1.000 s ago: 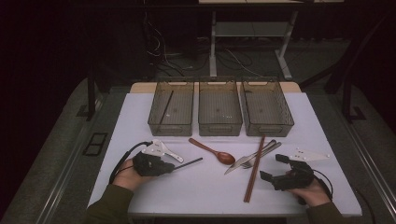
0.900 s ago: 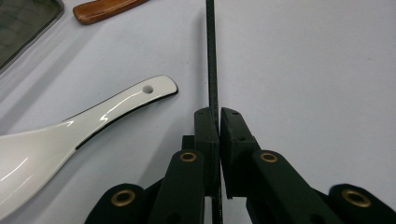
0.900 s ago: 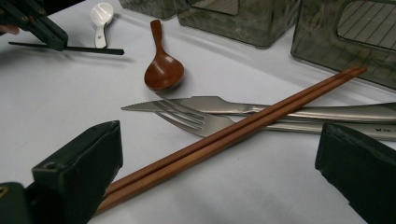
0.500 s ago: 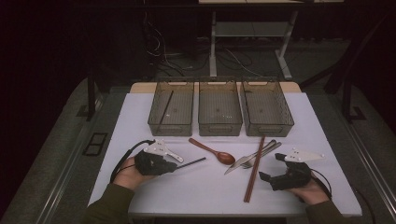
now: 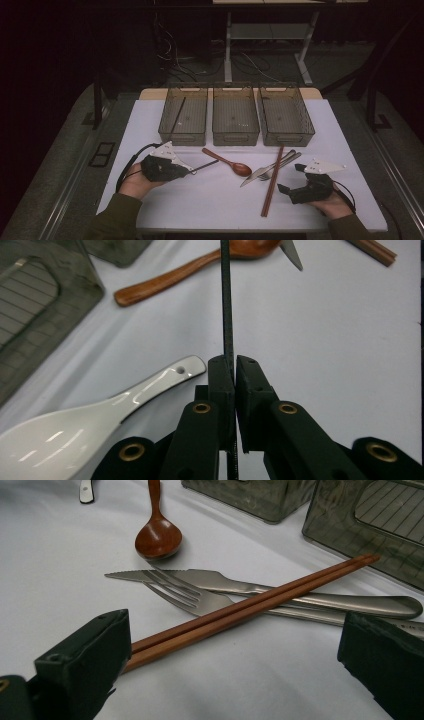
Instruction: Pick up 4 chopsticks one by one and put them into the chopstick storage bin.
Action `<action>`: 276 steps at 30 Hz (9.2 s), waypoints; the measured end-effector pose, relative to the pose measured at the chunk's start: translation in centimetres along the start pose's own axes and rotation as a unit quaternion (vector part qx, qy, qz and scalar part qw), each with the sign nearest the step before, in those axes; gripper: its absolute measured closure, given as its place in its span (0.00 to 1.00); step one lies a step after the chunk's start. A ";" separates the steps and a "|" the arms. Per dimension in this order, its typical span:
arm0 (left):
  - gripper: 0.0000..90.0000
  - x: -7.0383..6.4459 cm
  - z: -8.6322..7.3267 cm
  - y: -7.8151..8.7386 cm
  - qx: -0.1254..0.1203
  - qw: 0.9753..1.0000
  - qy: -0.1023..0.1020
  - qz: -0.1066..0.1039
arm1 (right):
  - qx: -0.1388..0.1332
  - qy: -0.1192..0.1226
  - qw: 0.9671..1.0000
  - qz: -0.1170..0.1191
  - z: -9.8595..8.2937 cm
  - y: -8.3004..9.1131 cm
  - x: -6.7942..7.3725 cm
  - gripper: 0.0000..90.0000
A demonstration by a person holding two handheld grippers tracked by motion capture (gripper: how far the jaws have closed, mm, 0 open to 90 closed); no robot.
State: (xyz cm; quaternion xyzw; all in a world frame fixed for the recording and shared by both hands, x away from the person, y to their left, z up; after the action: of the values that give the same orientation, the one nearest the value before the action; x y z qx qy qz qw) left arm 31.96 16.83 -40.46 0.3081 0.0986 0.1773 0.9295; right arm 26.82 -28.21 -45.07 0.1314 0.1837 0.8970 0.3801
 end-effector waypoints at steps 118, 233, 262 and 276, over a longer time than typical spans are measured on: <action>0.29 16.4 9.8 -4.2 -0.041 0.978 0.114 0.171 | -0.015 -0.010 1.000 0.013 0.4 -0.1 0.5 0.01; 0.00 -2.9 -4.2 -2.3 -0.077 0.992 0.066 0.068 | 0.096 -0.054 0.990 -0.087 4.3 -7.6 -7.0 0.99; 0.00 -2.9 -4.2 -2.3 -0.077 0.992 0.067 0.069 | 0.107 -0.025 0.993 -0.047 5.0 -10.2 -4.3 0.99; 0.00 -2.9 -4.2 -2.3 -0.076 0.993 0.066 0.068 | 0.117 -0.011 0.993 -0.023 5.5 -11.5 -2.6 0.99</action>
State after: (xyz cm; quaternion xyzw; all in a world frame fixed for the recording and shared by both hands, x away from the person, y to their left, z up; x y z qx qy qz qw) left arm 28.64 16.25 -44.94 0.2306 0.1249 0.2666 0.9275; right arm 37.96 -21.48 -45.34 0.1805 0.2865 0.8588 0.3844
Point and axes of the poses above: each handheld gripper's, and its own axes: y roughly backward along the jaws, z roughly out of its top, x roughly to its left, the point moved 1 cm from there along -y, roughly forward along the jaws, and after that the axes turned 9 degrees about -x, right-handed, at the moved point
